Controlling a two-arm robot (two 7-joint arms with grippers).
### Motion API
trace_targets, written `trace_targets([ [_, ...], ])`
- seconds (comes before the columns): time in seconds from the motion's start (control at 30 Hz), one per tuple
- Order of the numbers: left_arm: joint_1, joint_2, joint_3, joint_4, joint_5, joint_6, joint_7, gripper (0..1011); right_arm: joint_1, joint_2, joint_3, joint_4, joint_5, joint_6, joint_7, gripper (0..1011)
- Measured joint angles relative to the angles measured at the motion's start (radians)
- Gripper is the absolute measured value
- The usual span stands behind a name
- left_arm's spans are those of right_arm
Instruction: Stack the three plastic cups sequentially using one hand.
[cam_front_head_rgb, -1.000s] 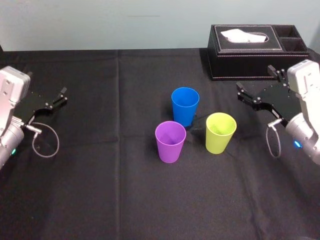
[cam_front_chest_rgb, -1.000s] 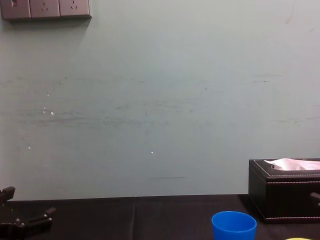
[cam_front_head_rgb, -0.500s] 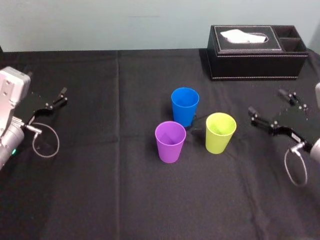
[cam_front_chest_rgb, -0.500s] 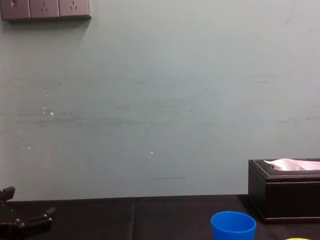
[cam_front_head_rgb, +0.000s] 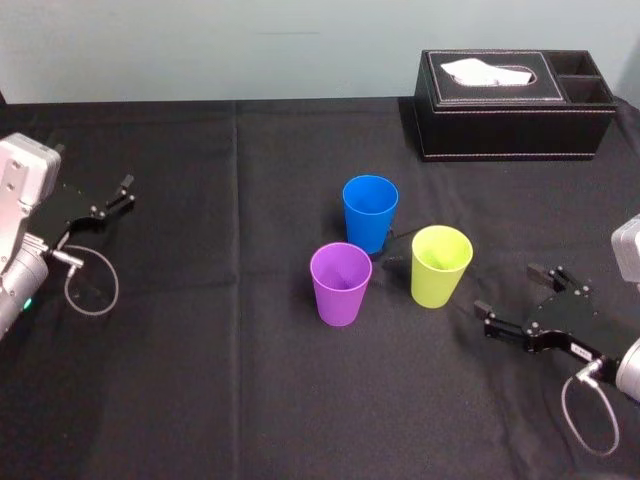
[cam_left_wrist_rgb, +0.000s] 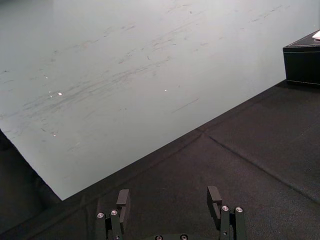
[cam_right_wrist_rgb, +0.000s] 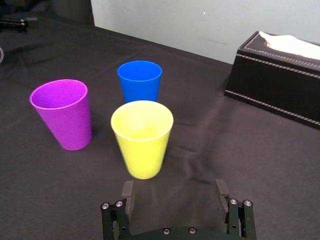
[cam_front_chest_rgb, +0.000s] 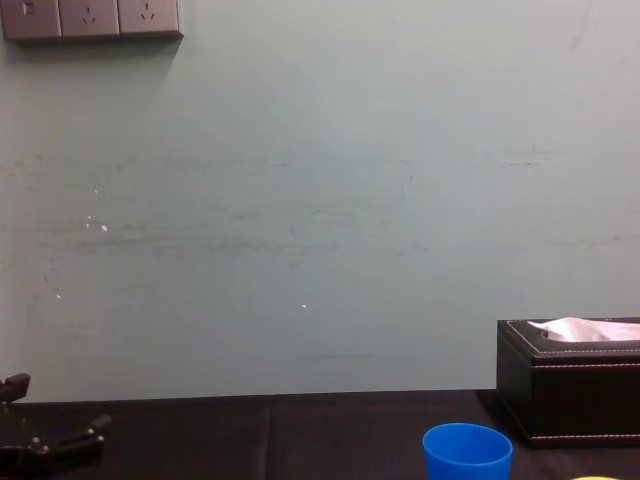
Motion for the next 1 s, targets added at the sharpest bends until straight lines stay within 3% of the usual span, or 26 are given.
trace_targets([
  [0.3, 0.0, 0.0, 0.0, 0.0, 0.0, 0.0, 0.0, 1010, -0.008, -0.048, 0.0, -0.008, 0.011, 0.01, 0.016, 1003],
  [1.0, 0.0, 0.0, 0.0, 0.0, 0.0, 0.0, 0.0, 1010, 0.079, -0.141, -0.039, 0.037, -0.071, 0.052, 0.047, 1003],
])
